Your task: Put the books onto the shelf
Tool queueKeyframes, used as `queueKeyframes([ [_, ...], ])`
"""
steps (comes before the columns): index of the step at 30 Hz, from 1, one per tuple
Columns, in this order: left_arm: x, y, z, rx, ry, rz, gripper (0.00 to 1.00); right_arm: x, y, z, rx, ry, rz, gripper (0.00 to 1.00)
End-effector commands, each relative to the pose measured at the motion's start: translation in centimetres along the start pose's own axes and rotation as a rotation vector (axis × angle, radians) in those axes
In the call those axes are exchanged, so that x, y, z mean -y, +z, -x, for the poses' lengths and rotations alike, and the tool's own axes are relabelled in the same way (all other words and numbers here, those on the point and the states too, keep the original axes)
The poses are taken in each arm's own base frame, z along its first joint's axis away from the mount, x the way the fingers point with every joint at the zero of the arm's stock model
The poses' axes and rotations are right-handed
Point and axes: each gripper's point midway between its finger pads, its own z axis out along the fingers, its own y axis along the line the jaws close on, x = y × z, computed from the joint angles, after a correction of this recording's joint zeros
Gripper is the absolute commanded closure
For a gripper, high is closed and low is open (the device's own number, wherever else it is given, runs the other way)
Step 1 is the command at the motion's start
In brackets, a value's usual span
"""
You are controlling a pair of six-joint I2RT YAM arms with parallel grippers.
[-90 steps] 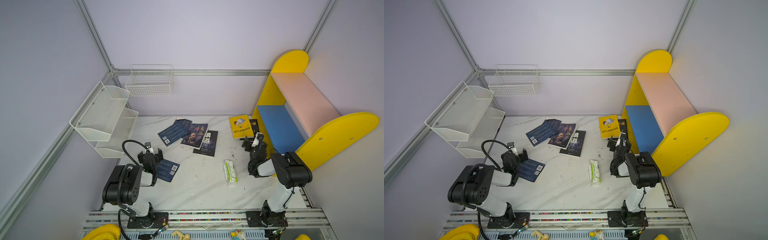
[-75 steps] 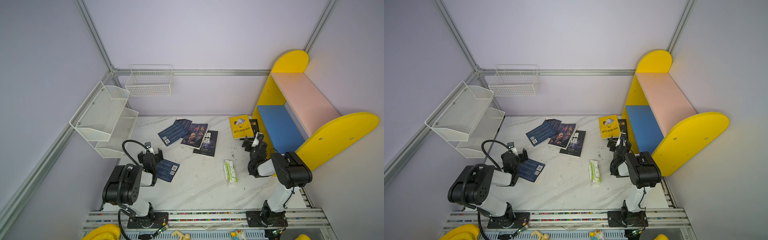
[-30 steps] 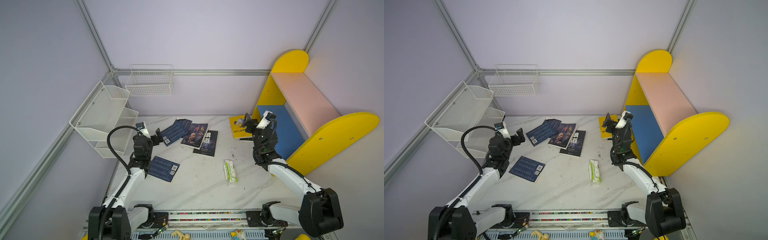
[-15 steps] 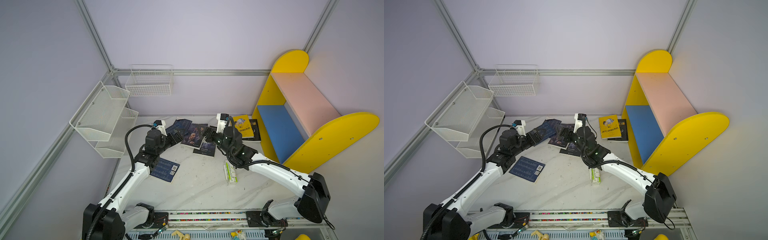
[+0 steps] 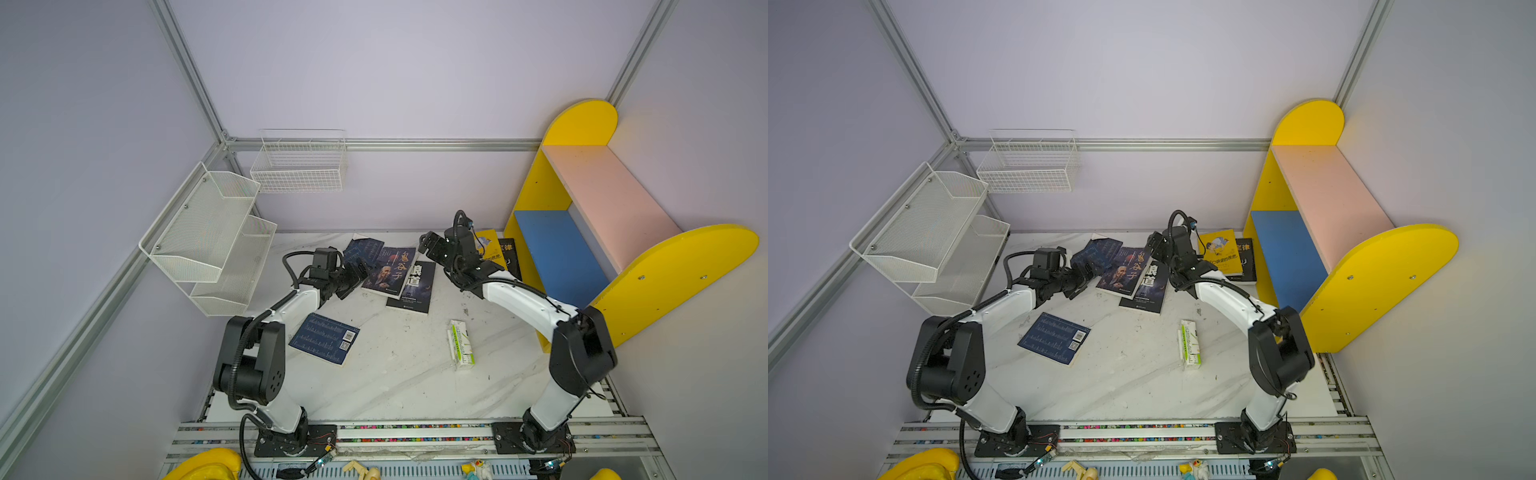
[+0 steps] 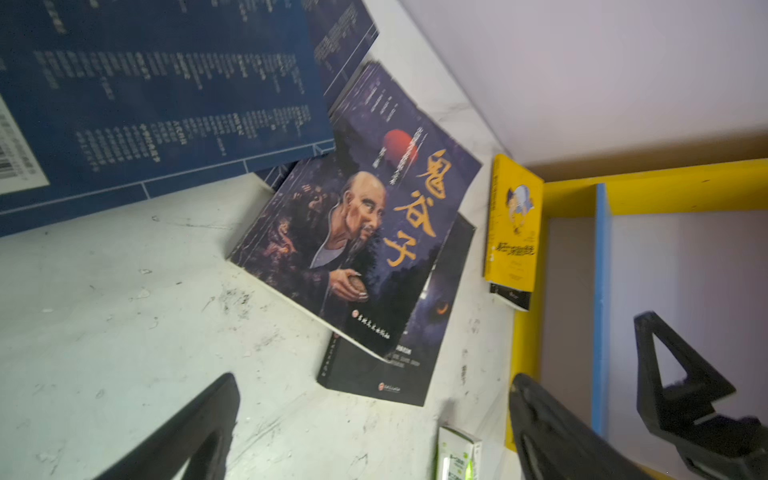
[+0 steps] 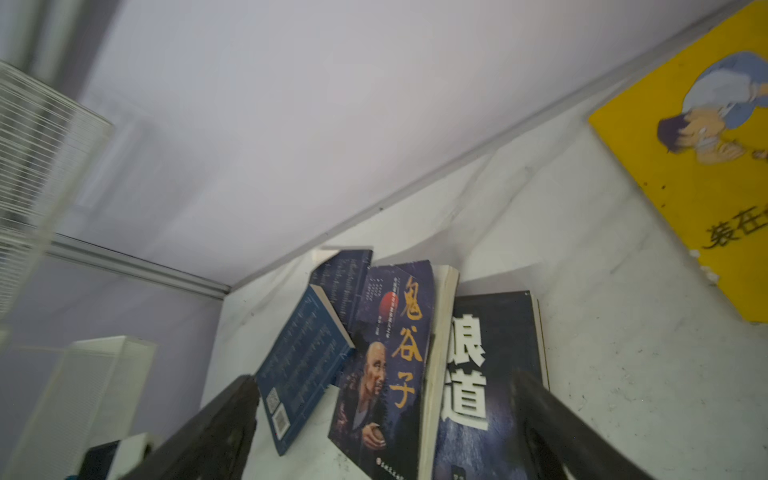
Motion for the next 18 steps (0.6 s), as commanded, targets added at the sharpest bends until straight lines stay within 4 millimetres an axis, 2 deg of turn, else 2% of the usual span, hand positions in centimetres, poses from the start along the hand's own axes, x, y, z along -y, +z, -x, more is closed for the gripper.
queueKeyframes([
  [1, 2.7, -1.1, 3.0, 0.064, 0.196, 0.049, 0.0, 1.2, 2.1, -4.7, -0.204, -0.069, -0.003, 0.04],
  [4, 0.7, 0.9, 3.3, 0.05, 0.207, 0.13, 0.0, 1.7, 4.6, -6.7, -0.276, -0.063, -0.006, 0.05],
  [8, -0.3, 3.1, 3.9, 0.041, 0.209, 0.154, 0.01, 1.5, 7.1, -8.7, -0.324, -0.054, 0.044, 0.1],
  [14, -1.8, 5.8, 3.7, 0.013, 0.221, 0.166, 0.0, 3.1, 9.1, -10.8, -0.363, -0.013, 0.011, 0.13],
  [18, -2.4, 7.5, 2.9, -0.033, 0.219, 0.143, 0.0, 3.3, 9.8, -12.1, -0.397, -0.009, 0.033, 0.14],
])
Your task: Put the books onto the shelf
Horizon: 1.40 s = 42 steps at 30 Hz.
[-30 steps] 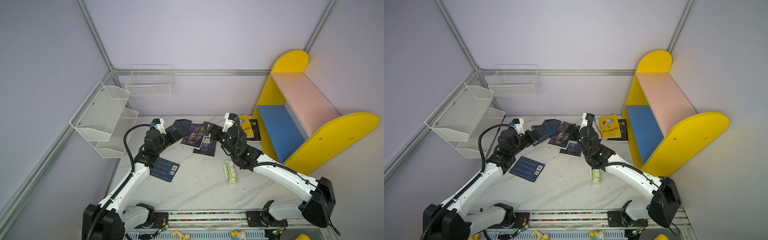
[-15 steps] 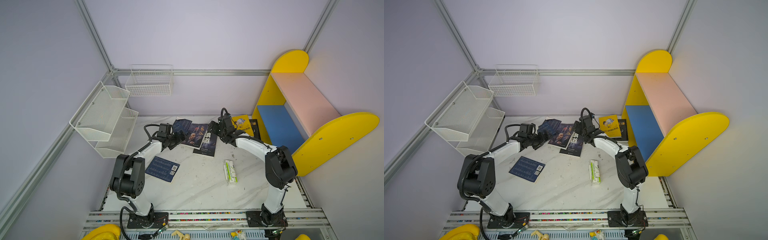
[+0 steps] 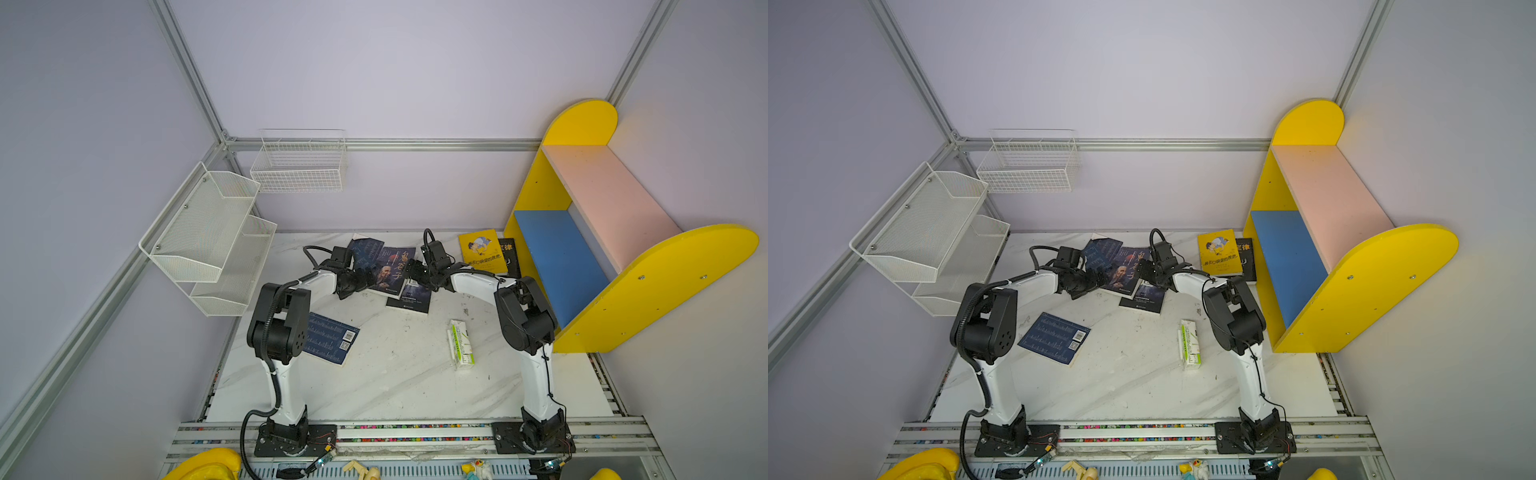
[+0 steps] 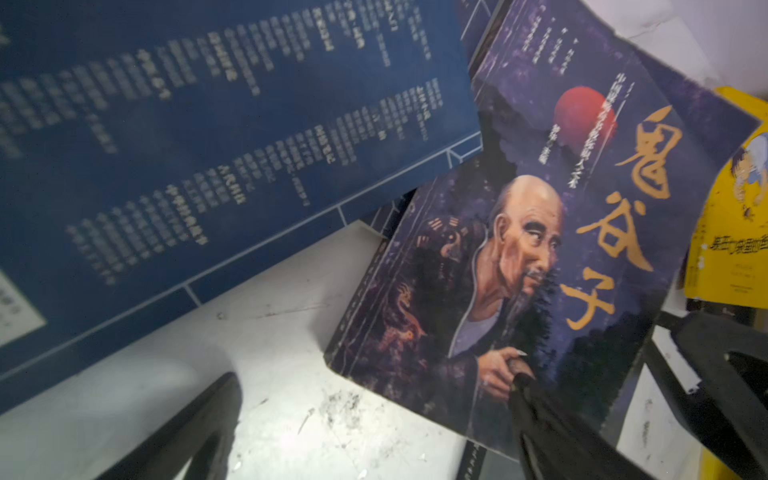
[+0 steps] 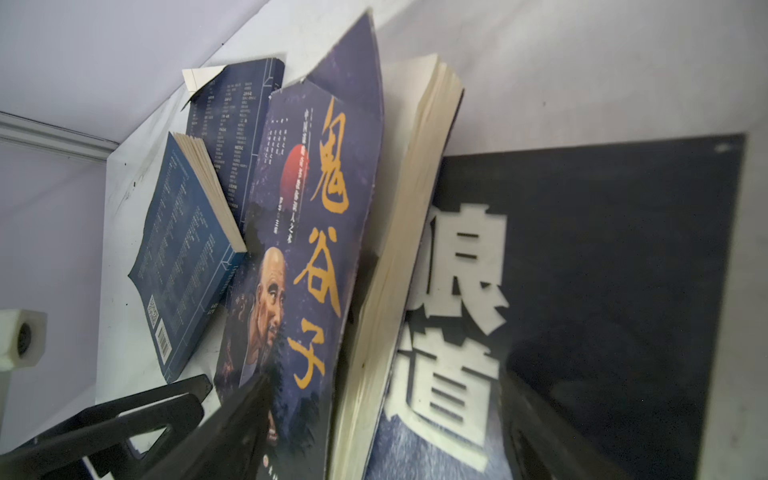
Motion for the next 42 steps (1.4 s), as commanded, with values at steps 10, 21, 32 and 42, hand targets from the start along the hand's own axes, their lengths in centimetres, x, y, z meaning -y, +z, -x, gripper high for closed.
queueKeyframes([
  [10, 7.9, 0.6, 1.8, -0.074, 0.064, -0.37, 0.0, -3.1, 1.9, -1.1, -0.087, 0.009, 0.187, 0.17],
  [21, 12.2, -1.6, 1.6, -0.085, -0.019, -0.62, 0.0, -3.5, -0.2, -0.1, -0.14, 0.095, 0.404, 0.43],
  [32, 14.0, -2.1, 0.9, -0.07, -0.025, -0.622, 0.06, -0.5, -0.3, -2.1, -0.181, 0.068, 0.299, 0.66],
  [42, 11.9, -2.4, 0.0, -0.055, 0.033, -0.448, 0.73, 1.0, -0.3, -1.0, -0.144, 0.02, 0.217, 0.66],
])
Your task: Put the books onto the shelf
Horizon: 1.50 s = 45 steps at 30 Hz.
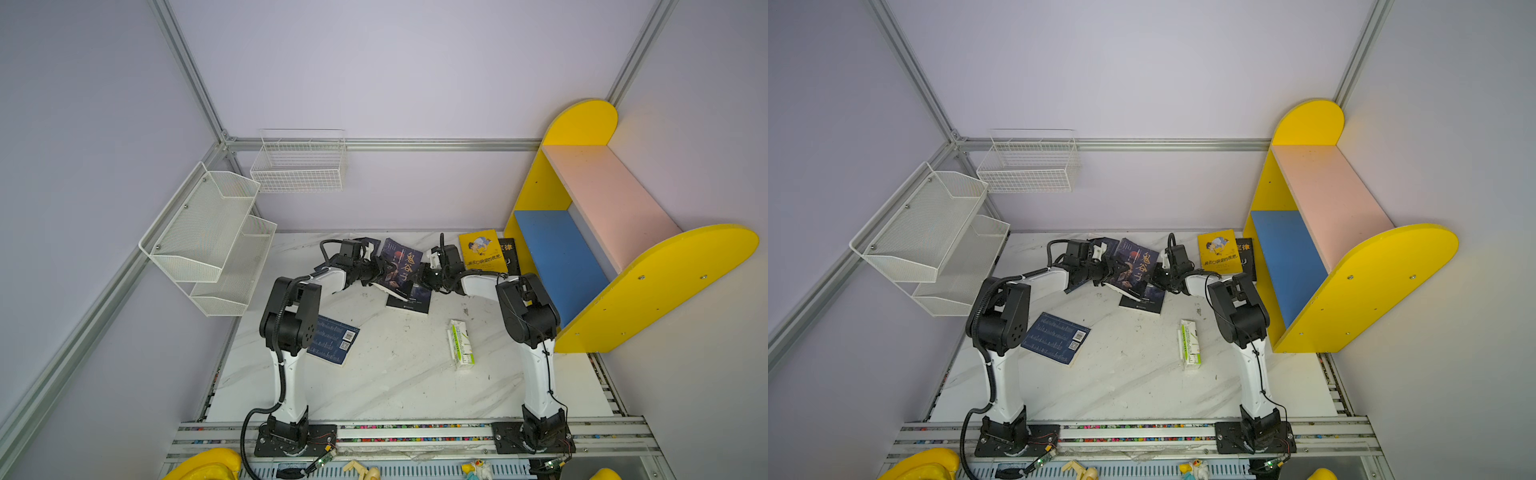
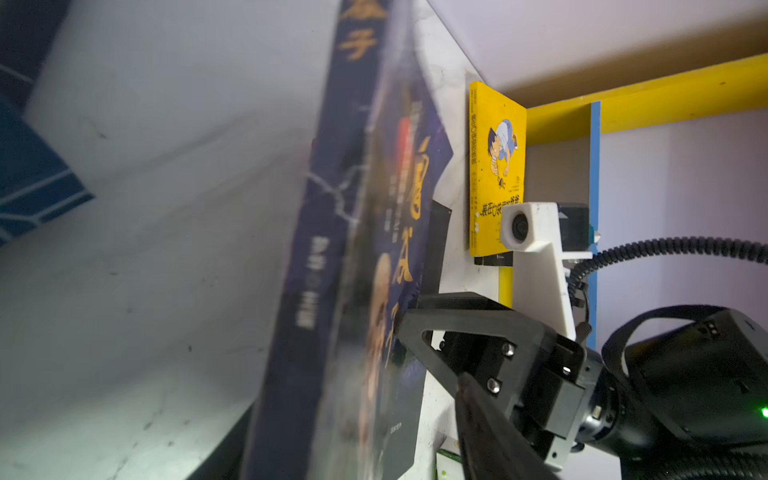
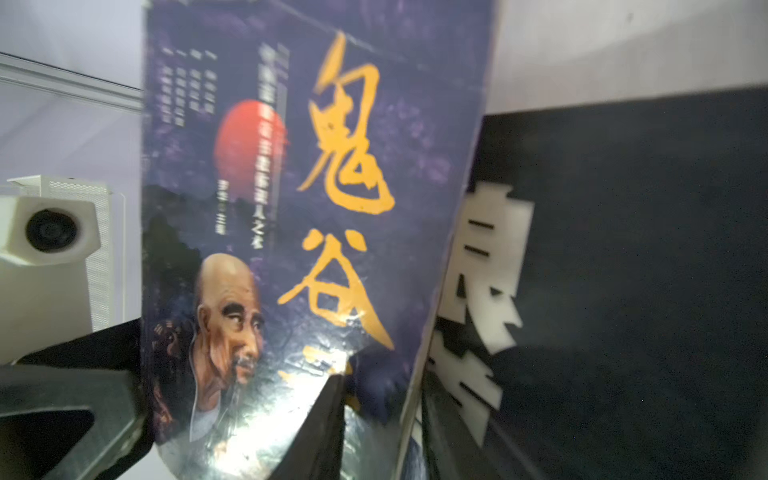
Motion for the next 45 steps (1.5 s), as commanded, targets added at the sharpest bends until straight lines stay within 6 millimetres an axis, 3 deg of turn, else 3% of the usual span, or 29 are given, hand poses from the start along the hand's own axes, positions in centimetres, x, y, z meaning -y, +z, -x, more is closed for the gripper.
queueKeyframes([
  [1, 2.6, -2.0, -0.6, 0.008, 0.093, -0.004, 0.75, -0.2, -0.7, 0.2, 0.003, -0.024, -0.037, 0.66],
  [6, 2.6, -2.4, -1.2, 0.014, 0.089, 0.014, 0.84, -0.7, -1.0, 0.6, 0.008, -0.025, -0.015, 0.64],
  [8, 2.5, -2.5, -1.4, 0.019, 0.081, 0.024, 0.82, -0.8, -1.0, 0.5, 0.004, -0.024, -0.009, 0.62],
  [10, 2.5, -2.6, -1.5, 0.018, 0.072, 0.027, 0.51, -1.0, -1.0, 0.3, -0.004, -0.024, 0.006, 0.6],
  [11, 2.5, -2.5, -1.7, 0.014, 0.067, 0.027, 0.41, -0.9, -1.0, 0.2, -0.009, -0.023, 0.007, 0.6],
  [13, 2.6, -2.4, -1.9, 0.004, 0.063, 0.023, 0.3, -0.4, -0.7, -0.2, -0.021, -0.016, -0.003, 0.6],
  [20, 2.9, -3.4, -2.7, -0.02, 0.09, 0.037, 0.21, 2.5, -0.1, -1.2, -0.036, -0.023, -0.099, 0.6],
  [24, 3.1, -3.6, -3.3, -0.055, 0.109, 0.039, 0.31, 3.4, 0.2, -1.3, -0.035, -0.025, -0.129, 0.61],
  [30, 2.7, -4.1, -4.2, -0.07, 0.126, 0.076, 0.54, 3.7, 0.4, -1.2, -0.034, -0.021, -0.135, 0.61],
  [39, 2.9, -3.3, -4.2, -0.065, 0.102, 0.091, 0.79, 0.4, -0.4, 0.5, 0.001, -0.037, -0.048, 0.59],
  [42, 4.0, -3.6, -3.6, -0.049, 0.093, 0.07, 0.88, -1.1, -1.5, 2.0, 0.044, -0.024, -0.005, 0.5],
  [45, 6.2, -4.3, -2.7, -0.027, 0.093, 0.014, 0.92, -2.3, -3.4, 4.0, 0.102, -0.003, 0.024, 0.39],
])
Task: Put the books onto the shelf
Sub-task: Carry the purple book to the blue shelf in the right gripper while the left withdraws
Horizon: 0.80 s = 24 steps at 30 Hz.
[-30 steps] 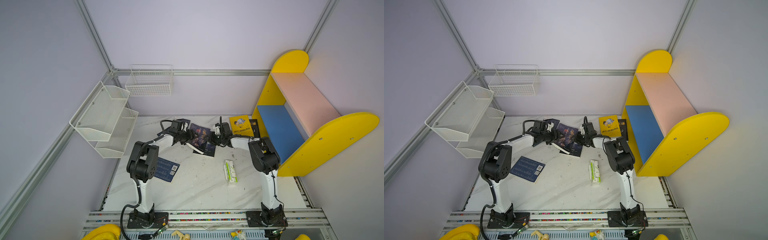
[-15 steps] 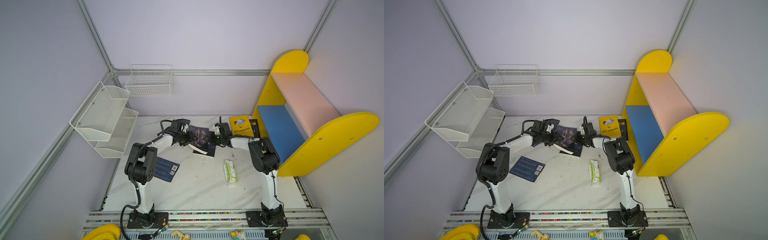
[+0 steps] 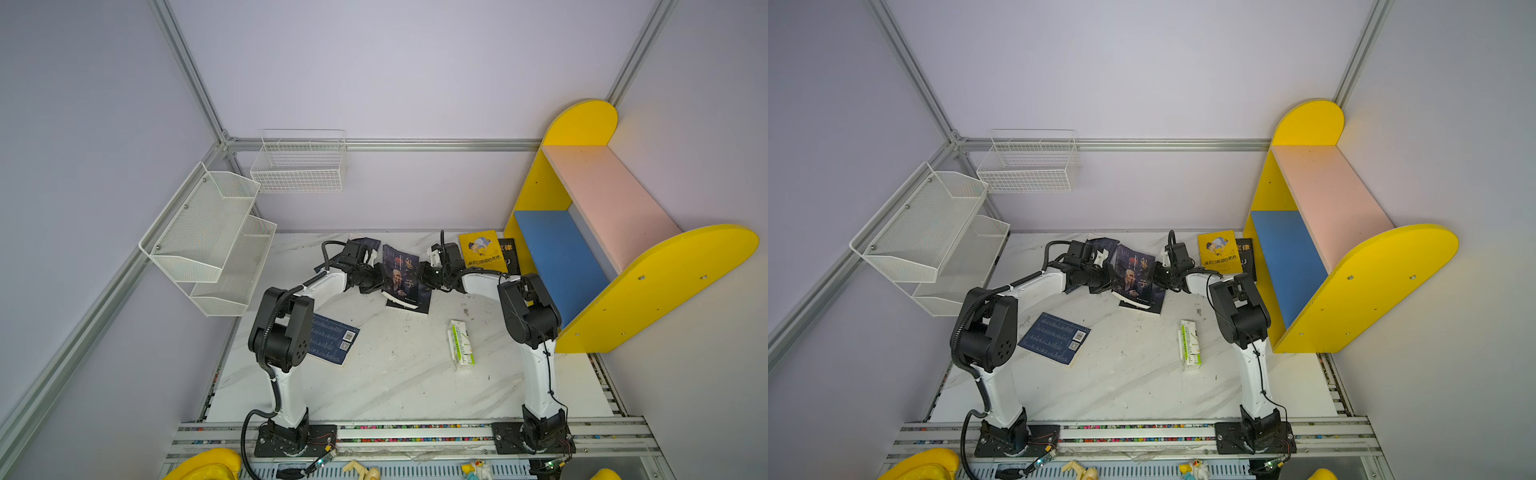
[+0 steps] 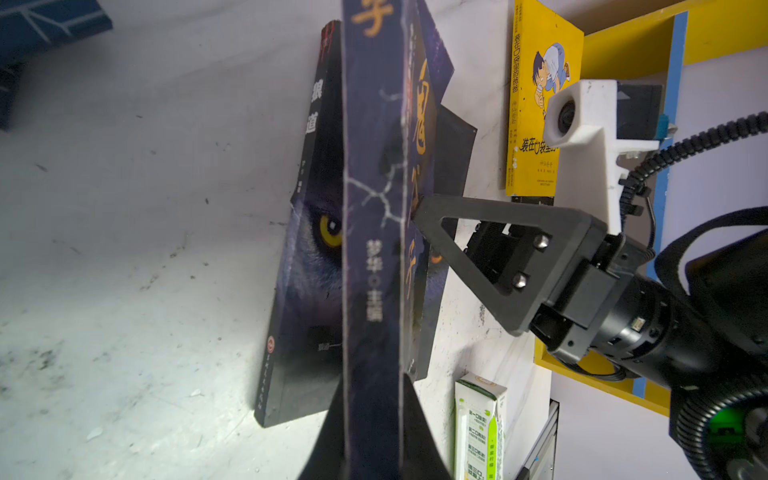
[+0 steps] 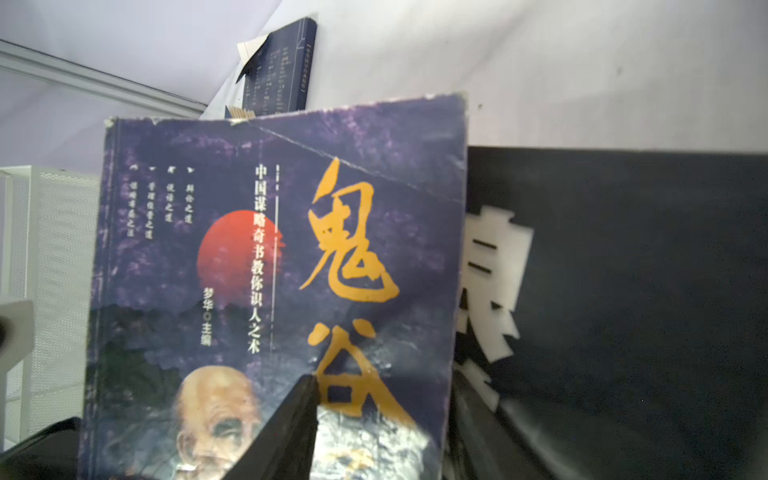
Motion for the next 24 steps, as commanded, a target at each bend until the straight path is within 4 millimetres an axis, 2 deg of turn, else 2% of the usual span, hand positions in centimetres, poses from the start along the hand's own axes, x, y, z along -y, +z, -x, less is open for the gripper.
queueKeyframes([
  [1, 5.8, -2.8, 1.9, 0.067, 0.051, -0.149, 0.93, -2.3, -3.1, 3.3, 0.089, 0.026, 0.04, 0.37],
  [4, 9.7, -4.8, 3.7, 0.125, 0.063, -0.258, 0.96, -3.5, -6.1, 5.4, 0.162, 0.049, 0.066, 0.3],
  [8, 14.3, -7.6, 6.4, 0.232, 0.06, -0.378, 1.0, -4.6, -11.6, 7.8, 0.285, 0.103, 0.102, 0.2],
  [10, 16.2, -8.7, 7.7, 0.288, 0.038, -0.439, 1.0, -4.9, -14.3, 8.3, 0.323, 0.147, 0.147, 0.16],
  [12, 18.0, -9.6, 8.7, 0.348, 0.021, -0.496, 1.0, -5.9, -16.5, 7.9, 0.332, 0.184, 0.227, 0.13],
  [15, 20.0, -10.8, 10.1, 0.431, -0.007, -0.571, 1.0, -7.7, -18.3, 6.5, 0.323, 0.228, 0.334, 0.13],
  [19, 22.0, -12.2, 11.7, 0.528, -0.037, -0.673, 1.0, -8.5, -20.1, 4.7, 0.32, 0.272, 0.426, 0.12],
  [24, 24.4, -12.6, 12.8, 0.562, -0.068, -0.825, 1.0, -9.1, -19.6, 2.8, 0.263, 0.251, 0.448, 0.11],
])
